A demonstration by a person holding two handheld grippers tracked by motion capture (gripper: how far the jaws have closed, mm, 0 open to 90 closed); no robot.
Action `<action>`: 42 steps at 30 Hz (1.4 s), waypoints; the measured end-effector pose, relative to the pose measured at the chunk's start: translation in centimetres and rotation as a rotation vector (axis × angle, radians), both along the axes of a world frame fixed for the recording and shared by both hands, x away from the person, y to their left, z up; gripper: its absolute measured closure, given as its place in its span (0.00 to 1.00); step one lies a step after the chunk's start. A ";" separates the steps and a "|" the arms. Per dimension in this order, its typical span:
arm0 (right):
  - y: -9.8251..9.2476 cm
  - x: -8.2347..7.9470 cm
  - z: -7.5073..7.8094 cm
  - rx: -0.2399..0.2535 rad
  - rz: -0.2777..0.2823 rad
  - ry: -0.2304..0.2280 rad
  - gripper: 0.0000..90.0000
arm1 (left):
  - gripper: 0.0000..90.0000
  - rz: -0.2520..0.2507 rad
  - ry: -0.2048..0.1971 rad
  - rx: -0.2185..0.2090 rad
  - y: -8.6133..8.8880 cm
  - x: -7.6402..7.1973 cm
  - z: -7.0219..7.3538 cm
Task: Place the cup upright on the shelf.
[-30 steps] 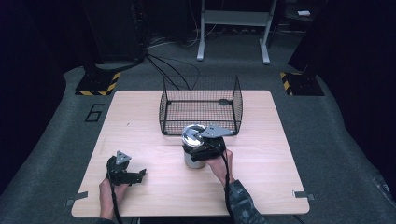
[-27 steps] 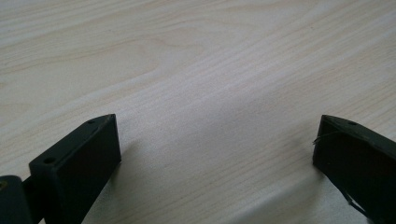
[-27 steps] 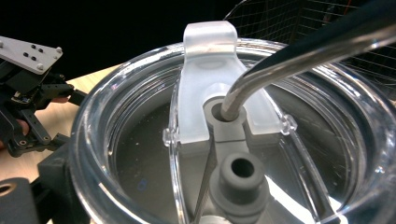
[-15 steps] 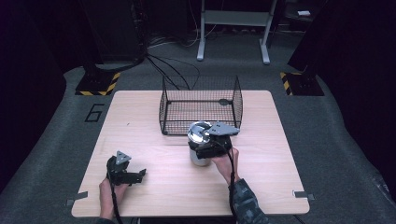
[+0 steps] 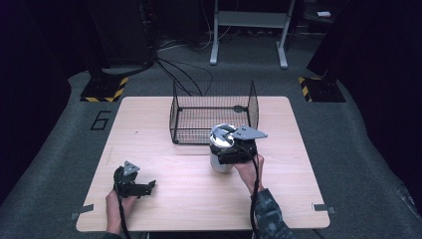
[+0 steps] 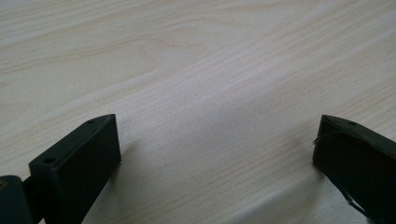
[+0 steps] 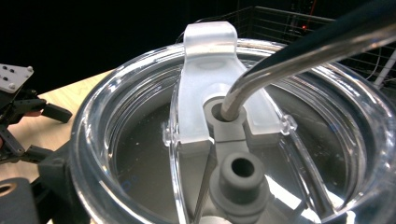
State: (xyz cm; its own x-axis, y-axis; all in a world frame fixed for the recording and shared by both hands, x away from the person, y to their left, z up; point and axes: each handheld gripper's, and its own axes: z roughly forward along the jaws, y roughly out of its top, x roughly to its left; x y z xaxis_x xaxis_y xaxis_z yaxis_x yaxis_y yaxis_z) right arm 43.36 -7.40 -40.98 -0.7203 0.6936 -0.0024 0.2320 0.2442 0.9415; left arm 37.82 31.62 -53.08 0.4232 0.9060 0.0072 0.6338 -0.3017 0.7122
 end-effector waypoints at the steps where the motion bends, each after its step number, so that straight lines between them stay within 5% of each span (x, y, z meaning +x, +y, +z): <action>1: -0.2 0.0 0.1 0.000 -0.002 0.000 0.04 | 0.01 0.001 0.000 -0.001 0.0 0.0 0.0; 42: -4.2 1.3 5.4 0.001 -0.083 -0.021 0.04 | 0.01 0.014 -0.012 -0.007 -0.1 0.0 -0.1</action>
